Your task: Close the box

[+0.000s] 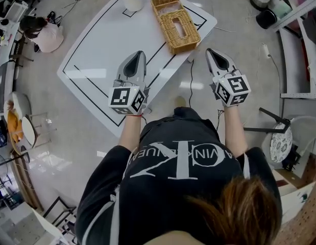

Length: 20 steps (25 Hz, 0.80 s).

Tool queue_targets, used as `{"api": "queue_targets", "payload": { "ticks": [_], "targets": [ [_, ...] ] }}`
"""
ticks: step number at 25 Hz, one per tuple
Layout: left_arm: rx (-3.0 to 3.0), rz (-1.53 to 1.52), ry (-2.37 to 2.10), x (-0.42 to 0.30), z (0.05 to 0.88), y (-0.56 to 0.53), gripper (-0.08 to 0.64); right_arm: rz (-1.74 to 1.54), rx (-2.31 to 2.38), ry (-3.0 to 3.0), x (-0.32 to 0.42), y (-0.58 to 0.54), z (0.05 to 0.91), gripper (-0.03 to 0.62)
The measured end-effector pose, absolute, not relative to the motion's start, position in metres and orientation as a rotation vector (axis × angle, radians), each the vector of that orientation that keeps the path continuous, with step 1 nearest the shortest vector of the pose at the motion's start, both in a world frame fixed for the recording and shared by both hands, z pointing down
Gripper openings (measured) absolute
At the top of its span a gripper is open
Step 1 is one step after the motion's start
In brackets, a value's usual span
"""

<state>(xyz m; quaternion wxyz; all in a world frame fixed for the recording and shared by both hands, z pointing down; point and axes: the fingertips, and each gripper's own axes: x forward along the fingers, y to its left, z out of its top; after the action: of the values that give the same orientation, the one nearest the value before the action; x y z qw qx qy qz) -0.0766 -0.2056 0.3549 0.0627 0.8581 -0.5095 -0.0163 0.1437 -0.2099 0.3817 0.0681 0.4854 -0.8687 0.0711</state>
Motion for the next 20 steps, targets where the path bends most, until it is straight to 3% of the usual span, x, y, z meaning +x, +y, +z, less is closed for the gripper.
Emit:
{"api": "queue_targets", "payload": {
  "ticks": [20],
  "targets": [
    [2.637,-0.061,-1.62,-0.101,0.342,-0.185,0.011,0.042,1.549,-2.62,0.135,-0.177,0.354,-0.002]
  ]
}}
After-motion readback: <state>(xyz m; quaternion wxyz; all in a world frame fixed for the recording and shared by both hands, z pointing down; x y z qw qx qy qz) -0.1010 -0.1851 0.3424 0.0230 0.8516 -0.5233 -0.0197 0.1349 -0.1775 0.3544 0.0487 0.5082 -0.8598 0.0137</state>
